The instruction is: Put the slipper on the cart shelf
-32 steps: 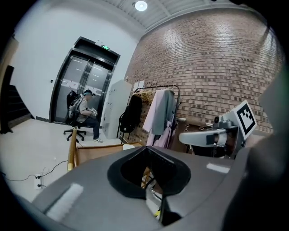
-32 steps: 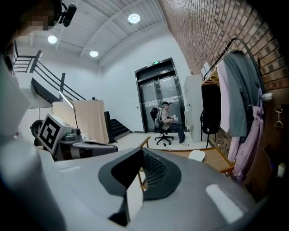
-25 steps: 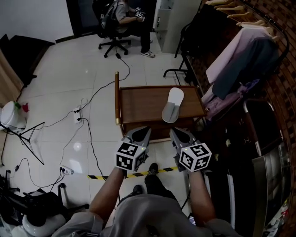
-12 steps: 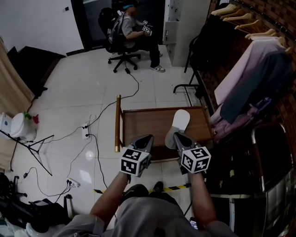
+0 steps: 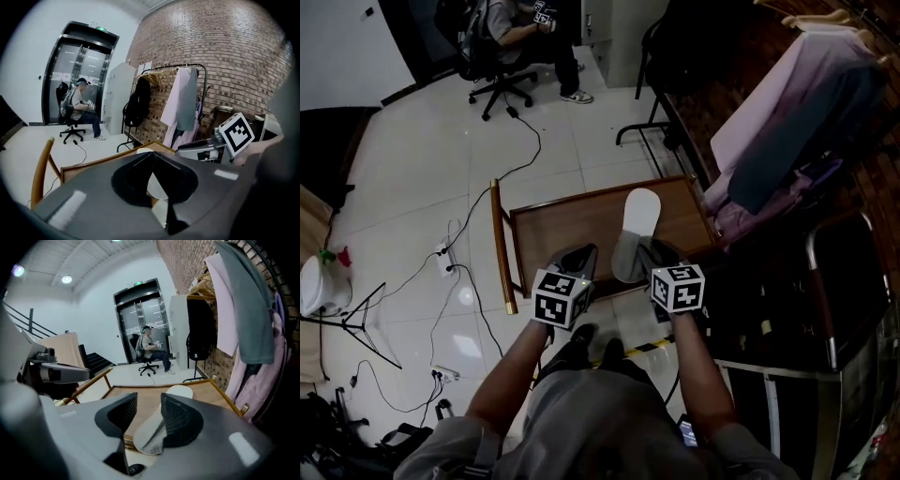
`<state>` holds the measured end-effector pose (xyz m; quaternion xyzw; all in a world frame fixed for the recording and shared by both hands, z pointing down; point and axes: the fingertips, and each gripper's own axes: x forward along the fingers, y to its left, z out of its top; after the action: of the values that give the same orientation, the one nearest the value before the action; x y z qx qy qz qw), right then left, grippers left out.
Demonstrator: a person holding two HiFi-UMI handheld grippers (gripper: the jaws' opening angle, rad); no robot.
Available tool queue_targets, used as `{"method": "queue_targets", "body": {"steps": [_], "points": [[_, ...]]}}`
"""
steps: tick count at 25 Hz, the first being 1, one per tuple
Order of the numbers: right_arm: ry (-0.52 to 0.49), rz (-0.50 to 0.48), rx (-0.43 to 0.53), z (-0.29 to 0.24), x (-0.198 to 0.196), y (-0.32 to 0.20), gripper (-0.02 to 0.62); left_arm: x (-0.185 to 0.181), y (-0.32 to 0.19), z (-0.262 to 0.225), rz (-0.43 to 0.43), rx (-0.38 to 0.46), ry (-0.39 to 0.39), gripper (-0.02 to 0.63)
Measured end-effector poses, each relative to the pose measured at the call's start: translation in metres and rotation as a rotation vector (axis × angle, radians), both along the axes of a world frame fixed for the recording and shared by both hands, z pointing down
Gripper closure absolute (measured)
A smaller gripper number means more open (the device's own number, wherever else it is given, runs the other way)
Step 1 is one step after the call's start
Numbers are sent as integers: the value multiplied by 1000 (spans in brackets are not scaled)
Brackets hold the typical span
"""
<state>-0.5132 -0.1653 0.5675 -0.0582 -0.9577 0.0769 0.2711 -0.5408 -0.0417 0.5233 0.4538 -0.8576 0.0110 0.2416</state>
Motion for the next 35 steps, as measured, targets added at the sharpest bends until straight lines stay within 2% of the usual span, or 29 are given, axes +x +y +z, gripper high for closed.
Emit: {"method": "queue_targets", "body": {"steps": [5, 8, 13, 18, 20, 21, 26, 35], "points": [[122, 57, 41, 65, -7, -12, 382, -14, -16, 32, 61, -21, 49, 598], [173, 64, 41, 97, -21, -12, 356, -27, -22, 49, 85, -36, 63, 598], [232, 85, 31, 135, -42, -11, 353, -40, -24, 79, 111, -68, 107, 598], [257, 145, 19, 153, -55, -13, 353, -46, -15, 91, 127, -90, 133, 598], [270, 168, 29, 158, -55, -13, 394, -46, -11, 93, 133, -91, 143, 598], [274, 173, 35, 159, -55, -14, 457, -47, -9, 93, 135, -90, 148, 598], [281, 179, 47, 155, -52, -12, 563, -49, -10, 85, 160, -71, 152, 598], [175, 211, -1, 103, -35, -17, 586, -42, -29, 61, 256, -35, 129, 598]]}}
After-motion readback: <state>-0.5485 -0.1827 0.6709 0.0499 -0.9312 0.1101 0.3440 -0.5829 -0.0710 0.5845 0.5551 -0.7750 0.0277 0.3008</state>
